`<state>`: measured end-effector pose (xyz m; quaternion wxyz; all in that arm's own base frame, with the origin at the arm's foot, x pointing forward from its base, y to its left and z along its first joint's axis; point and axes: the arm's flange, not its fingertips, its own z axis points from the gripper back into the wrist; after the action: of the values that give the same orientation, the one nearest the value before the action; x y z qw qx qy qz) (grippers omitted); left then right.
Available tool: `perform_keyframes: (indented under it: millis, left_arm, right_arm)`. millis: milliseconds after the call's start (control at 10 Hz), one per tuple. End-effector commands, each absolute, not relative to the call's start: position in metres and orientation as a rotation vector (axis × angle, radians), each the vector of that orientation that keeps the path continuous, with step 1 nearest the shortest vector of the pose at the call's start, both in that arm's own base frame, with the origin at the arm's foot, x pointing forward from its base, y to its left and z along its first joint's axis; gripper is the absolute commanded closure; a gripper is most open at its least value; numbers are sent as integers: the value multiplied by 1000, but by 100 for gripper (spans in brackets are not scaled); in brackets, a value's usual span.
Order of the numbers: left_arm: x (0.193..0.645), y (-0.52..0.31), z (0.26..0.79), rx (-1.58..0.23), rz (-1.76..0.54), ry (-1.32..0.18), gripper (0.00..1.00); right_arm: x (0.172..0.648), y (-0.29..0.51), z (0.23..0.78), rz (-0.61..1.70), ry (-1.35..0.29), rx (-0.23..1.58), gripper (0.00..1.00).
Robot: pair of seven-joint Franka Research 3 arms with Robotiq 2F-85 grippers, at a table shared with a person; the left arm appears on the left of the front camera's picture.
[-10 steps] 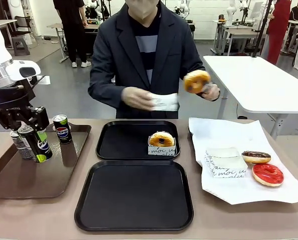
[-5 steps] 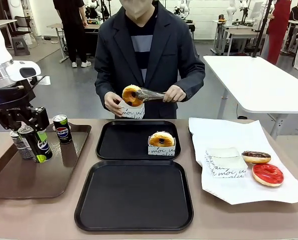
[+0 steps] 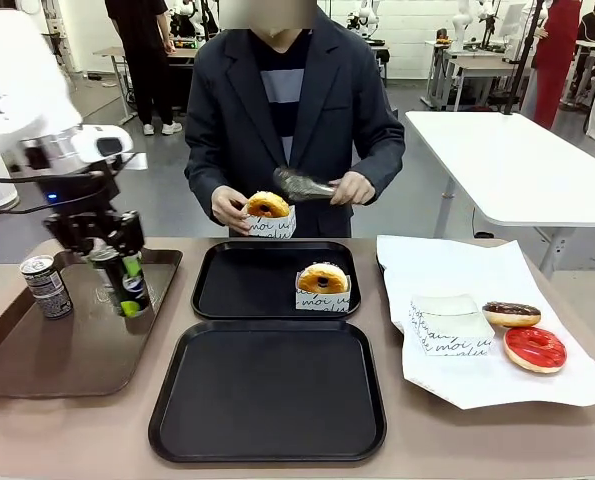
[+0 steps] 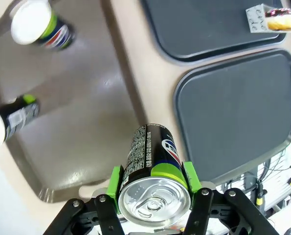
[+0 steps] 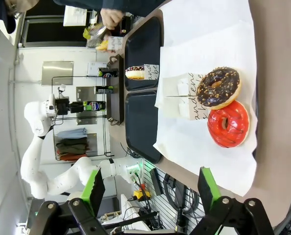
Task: Set up donuts and drinks on trays.
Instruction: Pick up one Pepsi coke and place it on the Flat Tray.
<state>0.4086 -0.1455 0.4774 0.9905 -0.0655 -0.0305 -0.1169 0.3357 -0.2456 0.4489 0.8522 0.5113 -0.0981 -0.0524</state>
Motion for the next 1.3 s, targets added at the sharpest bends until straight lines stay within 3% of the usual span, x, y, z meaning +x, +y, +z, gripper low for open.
perform_keyframes:
  millis: [0,200,300,500,700,1000,1200]
  left_arm:
    - [440,-177,473,-169,-239,-76,41]
    - [460,-192,461,-211,-259,-52,41]
    - [444,-182,465,-198,-280,-20,41]
    - [348,-123,498,-208,-436,143,41]
    - [290,-87,511,-119,-505,30,41]
    - [290,-69,508,-154,-425,-39,41]
    - [277,-77,512,-147,-471,50,41]
  right_arm:
    - [334,-246,450,-108,-207,1083,0]
    - [334,-246,450,-108,-207,1083,0]
    - [334,-246,450,-108,-207,1083,0]
    - [334,-246,450,-108,-207,1083,0]
    - [334,-246,450,-108,-207,1083,0]
    - [334,-246,450,-108,-207,1083,0]
    - [334,-246,450,-108,-207,1083,0]
